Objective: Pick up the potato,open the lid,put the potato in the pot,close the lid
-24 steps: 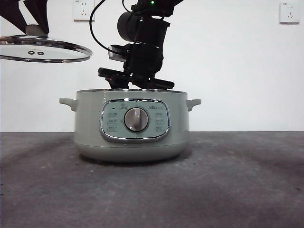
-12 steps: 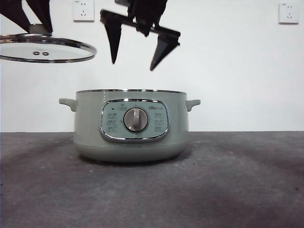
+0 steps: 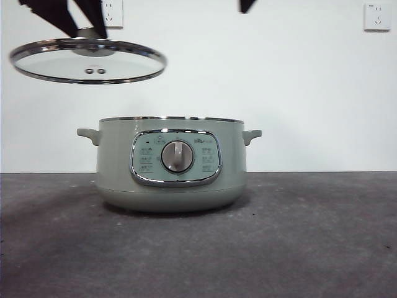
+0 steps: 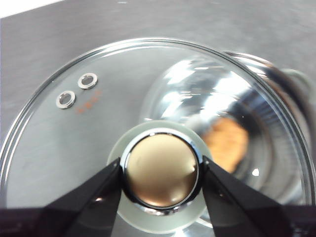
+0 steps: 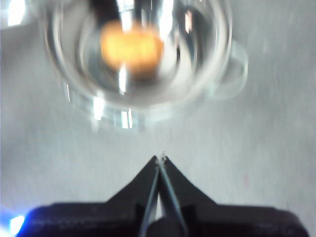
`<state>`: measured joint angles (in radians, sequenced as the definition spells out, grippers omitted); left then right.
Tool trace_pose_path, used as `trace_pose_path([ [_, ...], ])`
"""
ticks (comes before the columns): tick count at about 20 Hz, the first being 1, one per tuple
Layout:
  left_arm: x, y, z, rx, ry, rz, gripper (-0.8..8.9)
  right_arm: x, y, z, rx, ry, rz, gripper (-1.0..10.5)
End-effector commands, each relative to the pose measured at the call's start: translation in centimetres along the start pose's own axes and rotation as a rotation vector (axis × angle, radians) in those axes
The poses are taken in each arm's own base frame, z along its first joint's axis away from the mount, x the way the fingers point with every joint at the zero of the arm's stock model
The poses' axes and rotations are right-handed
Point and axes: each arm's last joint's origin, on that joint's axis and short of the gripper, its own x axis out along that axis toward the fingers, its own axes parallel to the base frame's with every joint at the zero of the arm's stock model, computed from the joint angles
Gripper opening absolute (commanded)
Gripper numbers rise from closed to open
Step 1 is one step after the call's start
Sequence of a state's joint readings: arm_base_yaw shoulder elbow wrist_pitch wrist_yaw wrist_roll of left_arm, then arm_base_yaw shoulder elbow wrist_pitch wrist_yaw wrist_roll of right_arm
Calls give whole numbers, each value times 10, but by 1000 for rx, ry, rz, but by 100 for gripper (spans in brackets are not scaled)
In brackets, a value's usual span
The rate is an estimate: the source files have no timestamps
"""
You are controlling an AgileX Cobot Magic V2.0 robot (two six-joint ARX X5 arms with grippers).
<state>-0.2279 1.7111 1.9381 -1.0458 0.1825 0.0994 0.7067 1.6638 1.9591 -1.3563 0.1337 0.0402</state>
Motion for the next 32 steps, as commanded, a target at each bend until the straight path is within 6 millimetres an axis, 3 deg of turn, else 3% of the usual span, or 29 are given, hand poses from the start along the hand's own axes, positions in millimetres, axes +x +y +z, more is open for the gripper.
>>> trace_pose_path([
  [1,8,-15,5,15,-15,-34,-9,-6,-2,-30,-19,60,-10,-12],
  [8,59,-61,3,97,78,-129,-9,-42,-11,-105,17,-55,-23,-12],
  [14,91,-82,-3,139,148,-120,-9,-51,-13,-148,37,-58,-3,-12],
  [23,100,-90,-1,127,117,-81,-9,-55,-14,-170,92,-37,7,-12],
  [32,142,-88,-10,120,185,-37,-9,-64,-16,-179,99,-64,9,-12],
])
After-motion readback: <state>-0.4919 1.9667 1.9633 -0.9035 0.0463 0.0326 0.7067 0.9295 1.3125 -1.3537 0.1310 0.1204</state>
